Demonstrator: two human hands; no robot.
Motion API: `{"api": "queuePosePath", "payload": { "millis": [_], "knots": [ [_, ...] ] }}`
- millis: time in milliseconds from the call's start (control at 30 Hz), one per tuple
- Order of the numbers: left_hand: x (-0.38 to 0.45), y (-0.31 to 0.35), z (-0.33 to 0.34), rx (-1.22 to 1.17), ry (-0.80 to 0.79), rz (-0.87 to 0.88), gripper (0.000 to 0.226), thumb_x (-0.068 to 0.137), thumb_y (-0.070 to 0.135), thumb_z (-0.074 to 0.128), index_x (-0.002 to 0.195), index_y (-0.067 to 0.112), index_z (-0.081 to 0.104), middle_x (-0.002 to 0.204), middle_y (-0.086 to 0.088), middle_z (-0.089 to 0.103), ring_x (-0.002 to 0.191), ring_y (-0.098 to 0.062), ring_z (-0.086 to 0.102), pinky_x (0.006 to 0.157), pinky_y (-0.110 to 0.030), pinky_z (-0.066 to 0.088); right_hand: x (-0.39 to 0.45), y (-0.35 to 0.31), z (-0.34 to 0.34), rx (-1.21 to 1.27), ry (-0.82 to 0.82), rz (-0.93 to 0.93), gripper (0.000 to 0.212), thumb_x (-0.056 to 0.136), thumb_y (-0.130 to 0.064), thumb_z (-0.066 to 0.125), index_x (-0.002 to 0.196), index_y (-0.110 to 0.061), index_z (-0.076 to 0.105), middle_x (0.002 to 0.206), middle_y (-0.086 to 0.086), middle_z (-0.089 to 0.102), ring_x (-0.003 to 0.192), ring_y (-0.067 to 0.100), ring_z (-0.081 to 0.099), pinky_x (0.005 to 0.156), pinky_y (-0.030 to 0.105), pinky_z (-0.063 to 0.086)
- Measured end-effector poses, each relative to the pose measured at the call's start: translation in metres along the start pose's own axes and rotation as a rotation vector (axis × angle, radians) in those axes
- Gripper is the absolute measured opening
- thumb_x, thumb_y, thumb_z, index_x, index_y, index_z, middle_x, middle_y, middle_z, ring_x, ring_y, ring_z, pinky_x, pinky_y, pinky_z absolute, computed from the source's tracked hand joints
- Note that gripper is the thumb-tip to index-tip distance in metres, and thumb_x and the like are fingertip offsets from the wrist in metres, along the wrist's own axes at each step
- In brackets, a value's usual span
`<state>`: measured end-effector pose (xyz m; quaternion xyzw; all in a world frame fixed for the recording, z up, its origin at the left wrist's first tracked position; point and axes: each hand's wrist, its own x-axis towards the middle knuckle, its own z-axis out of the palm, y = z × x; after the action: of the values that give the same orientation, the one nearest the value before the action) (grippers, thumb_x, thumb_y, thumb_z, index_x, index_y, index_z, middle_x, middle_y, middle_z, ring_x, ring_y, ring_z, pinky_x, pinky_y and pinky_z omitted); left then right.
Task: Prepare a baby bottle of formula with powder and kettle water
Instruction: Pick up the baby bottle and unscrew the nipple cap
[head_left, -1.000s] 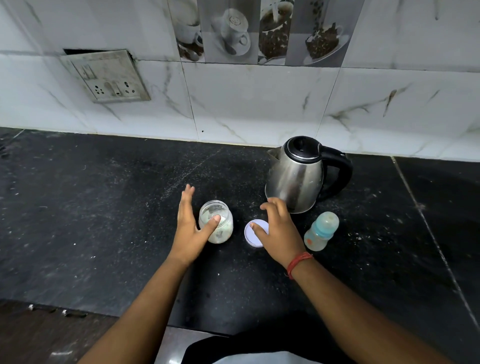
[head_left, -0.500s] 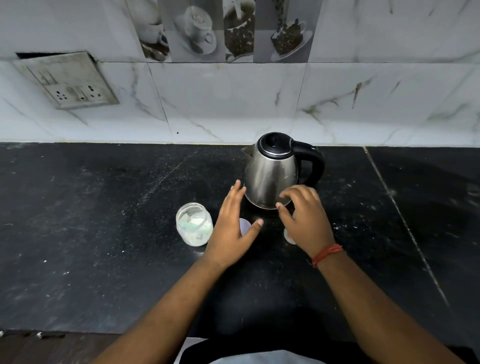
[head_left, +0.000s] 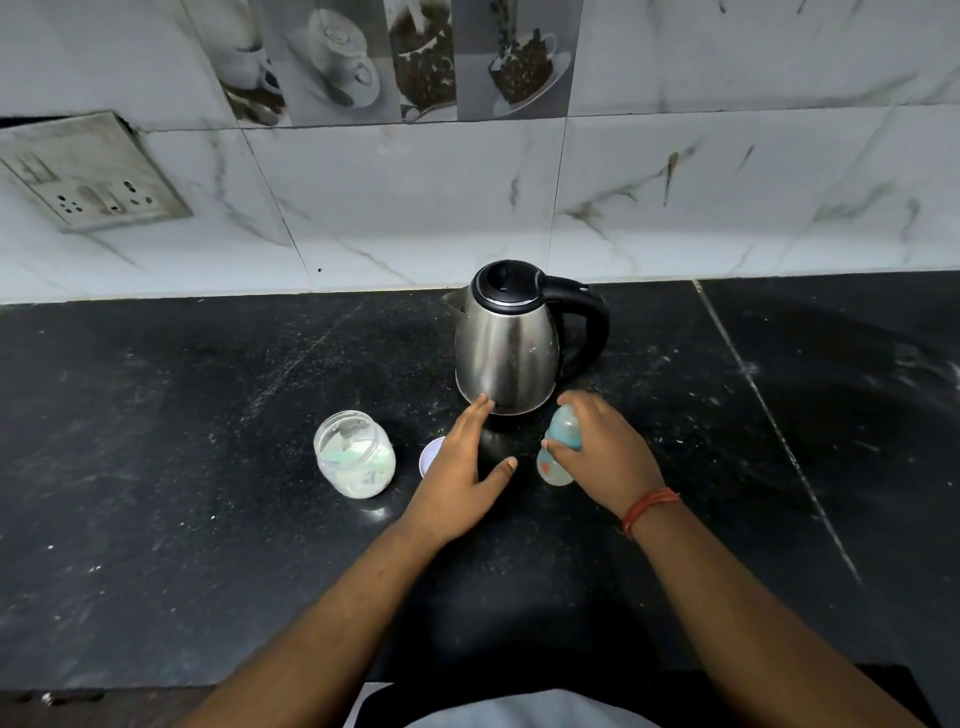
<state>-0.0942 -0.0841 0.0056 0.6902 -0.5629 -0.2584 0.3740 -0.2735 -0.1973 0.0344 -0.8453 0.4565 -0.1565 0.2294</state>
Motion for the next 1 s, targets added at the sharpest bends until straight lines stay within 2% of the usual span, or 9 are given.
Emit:
{"api": "queuePosePath", "payload": {
  "millis": [67,200,300,367,467,600,767,867,1000],
  "knots": [
    [0.000,0.001,0.000,-0.004,-0.009,0.001,0.078,0.097,0.028,0.070,0.161,0.018,0.027,0.168,0.008,0.026,0.151,0.003,0.022,0.115,-0.003,0.012,0.002,-0.005,-0.002,0.014,-0.011,-0.021,0.052,0.086,-0.039,0.073,0.131,-0.023,0.051,0.130,-0.002,0.057,0.115,0.021,0.057,0.090,0.040,0.052],
    [-0.001,0.000,-0.005,-0.026,-0.032,0.008,0.084,0.092,0.038,0.072,0.161,0.020,0.028,0.166,0.010,0.031,0.152,0.001,0.025,0.118,-0.009,0.017,0.007,-0.024,-0.004,0.134,-0.063,-0.055,0.049,0.083,-0.042,0.075,0.124,-0.027,0.053,0.119,-0.005,0.060,0.104,0.017,0.060,0.088,0.038,0.052],
    [-0.003,0.004,-0.010,-0.070,-0.055,-0.009,0.086,0.085,0.043,0.074,0.158,0.023,0.032,0.152,0.014,0.048,0.137,0.004,0.044,0.112,-0.014,0.033,0.011,-0.039,-0.004,0.281,-0.123,-0.065,0.037,0.082,-0.043,0.076,0.111,-0.029,0.056,0.101,-0.008,0.065,0.090,0.010,0.063,0.080,0.032,0.053],
    [-0.004,0.006,-0.014,-0.130,-0.073,-0.012,0.079,0.086,0.041,0.076,0.152,0.024,0.039,0.138,0.013,0.061,0.126,-0.003,0.058,0.106,-0.026,0.047,0.012,-0.049,-0.001,0.398,-0.140,-0.061,0.032,0.083,-0.040,0.078,0.104,-0.025,0.059,0.092,-0.007,0.068,0.081,0.003,0.063,0.073,0.023,0.052],
    [-0.005,0.006,-0.018,-0.101,-0.060,0.007,0.058,0.091,0.037,0.075,0.141,0.024,0.049,0.122,0.012,0.069,0.112,-0.006,0.066,0.099,-0.036,0.053,0.013,-0.057,0.006,0.514,-0.159,-0.043,0.027,0.089,-0.042,0.073,0.099,-0.020,0.061,0.088,-0.004,0.070,0.073,-0.001,0.062,0.067,0.015,0.048],
    [-0.011,0.004,-0.022,0.026,-0.031,0.043,0.060,0.088,0.052,0.070,0.140,0.033,0.046,0.118,0.015,0.067,0.106,-0.004,0.065,0.093,-0.037,0.054,0.016,-0.060,0.009,0.381,-0.107,-0.073,0.041,0.095,-0.055,0.057,0.087,-0.015,0.060,0.083,-0.001,0.065,0.075,0.010,0.062,0.066,0.026,0.047],
    [-0.017,-0.003,-0.023,0.187,-0.020,0.026,0.055,0.086,0.070,0.059,0.126,0.034,0.048,0.107,0.014,0.064,0.098,-0.010,0.062,0.085,-0.041,0.055,0.020,-0.062,0.006,0.244,-0.253,-0.026,0.049,0.090,-0.066,0.056,0.077,-0.018,0.056,0.074,-0.005,0.065,0.070,0.012,0.063,0.064,0.035,0.049],
    [-0.019,-0.005,-0.023,0.130,-0.030,0.025,0.053,0.086,0.070,0.059,0.121,0.030,0.053,0.102,0.011,0.064,0.093,-0.011,0.062,0.082,-0.043,0.054,0.021,-0.064,0.008,0.202,-0.249,-0.044,0.050,0.089,-0.063,0.057,0.075,-0.015,0.055,0.070,-0.001,0.065,0.068,0.018,0.063,0.066,0.040,0.051],
    [-0.020,-0.003,-0.023,-0.022,-0.037,0.019,0.047,0.088,0.063,0.065,0.117,0.027,0.058,0.100,0.005,0.068,0.092,-0.016,0.066,0.082,-0.046,0.054,0.020,-0.067,0.010,0.231,-0.205,-0.052,0.048,0.087,-0.061,0.058,0.068,-0.018,0.051,0.063,-0.003,0.060,0.062,0.015,0.059,0.062,0.039,0.050]
  ]
}}
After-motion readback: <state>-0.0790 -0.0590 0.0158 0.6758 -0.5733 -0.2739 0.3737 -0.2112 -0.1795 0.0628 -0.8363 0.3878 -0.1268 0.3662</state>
